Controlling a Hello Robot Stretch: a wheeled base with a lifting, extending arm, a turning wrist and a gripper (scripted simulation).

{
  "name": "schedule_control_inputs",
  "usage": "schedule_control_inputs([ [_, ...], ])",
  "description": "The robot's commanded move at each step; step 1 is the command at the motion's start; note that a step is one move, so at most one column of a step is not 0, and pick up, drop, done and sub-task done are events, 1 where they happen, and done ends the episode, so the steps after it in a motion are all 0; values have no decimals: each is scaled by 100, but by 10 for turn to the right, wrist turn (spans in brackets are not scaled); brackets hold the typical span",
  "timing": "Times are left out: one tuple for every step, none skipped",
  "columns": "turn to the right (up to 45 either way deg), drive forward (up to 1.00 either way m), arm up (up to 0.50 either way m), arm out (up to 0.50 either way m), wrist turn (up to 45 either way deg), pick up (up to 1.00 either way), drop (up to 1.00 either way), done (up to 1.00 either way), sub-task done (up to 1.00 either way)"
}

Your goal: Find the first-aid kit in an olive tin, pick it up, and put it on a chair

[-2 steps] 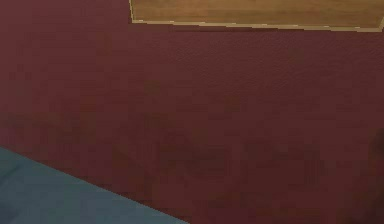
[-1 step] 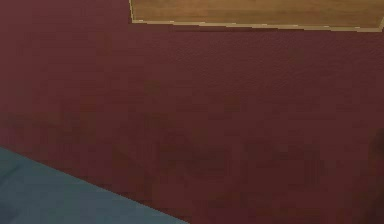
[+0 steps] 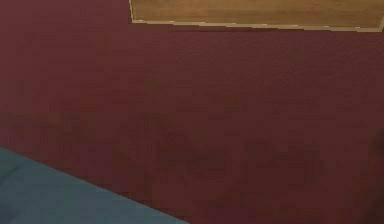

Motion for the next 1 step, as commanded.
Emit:
schedule_control_inputs([
  [0,0,10,0,0,0,0,0,0],
])
